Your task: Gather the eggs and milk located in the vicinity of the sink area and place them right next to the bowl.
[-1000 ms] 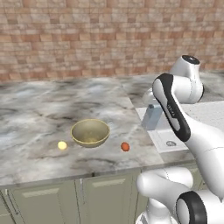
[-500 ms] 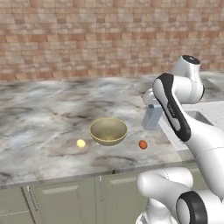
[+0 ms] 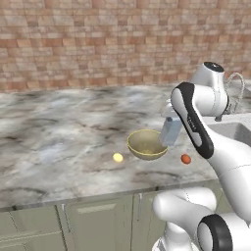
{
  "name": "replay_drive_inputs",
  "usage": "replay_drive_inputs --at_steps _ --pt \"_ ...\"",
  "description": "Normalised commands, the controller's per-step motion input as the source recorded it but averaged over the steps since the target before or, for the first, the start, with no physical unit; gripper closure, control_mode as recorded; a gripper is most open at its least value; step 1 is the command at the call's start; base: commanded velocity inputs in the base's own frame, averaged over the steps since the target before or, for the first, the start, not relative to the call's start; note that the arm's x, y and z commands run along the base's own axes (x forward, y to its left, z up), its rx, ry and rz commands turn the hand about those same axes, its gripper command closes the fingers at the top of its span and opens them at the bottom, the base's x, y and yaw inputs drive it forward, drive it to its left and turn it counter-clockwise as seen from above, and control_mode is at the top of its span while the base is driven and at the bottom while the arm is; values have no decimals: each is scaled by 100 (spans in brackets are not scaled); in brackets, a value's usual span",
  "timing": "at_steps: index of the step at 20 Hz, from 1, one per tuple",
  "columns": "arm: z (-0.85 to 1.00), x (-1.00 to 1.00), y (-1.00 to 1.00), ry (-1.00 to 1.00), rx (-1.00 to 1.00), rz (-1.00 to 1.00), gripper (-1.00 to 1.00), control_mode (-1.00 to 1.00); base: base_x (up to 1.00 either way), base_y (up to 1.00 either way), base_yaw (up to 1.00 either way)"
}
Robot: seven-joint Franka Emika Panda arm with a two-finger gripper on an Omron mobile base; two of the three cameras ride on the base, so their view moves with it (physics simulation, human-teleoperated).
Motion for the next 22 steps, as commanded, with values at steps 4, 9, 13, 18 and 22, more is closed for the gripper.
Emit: replay_drive_inputs --at_steps 4,9,13,18,22 --pt "0 0 0 0 0 0 100 100 0 46 0" --pt "0 0 0 0 0 0 100 100 0 38 0" --pt "0 0 0 0 0 0 100 100 0 28 0" --pt "0 0 11 0 -1 0 100 -100 0 9 0" --pt "-1 -3 3 0 0 -3 100 -100 0 0 0"
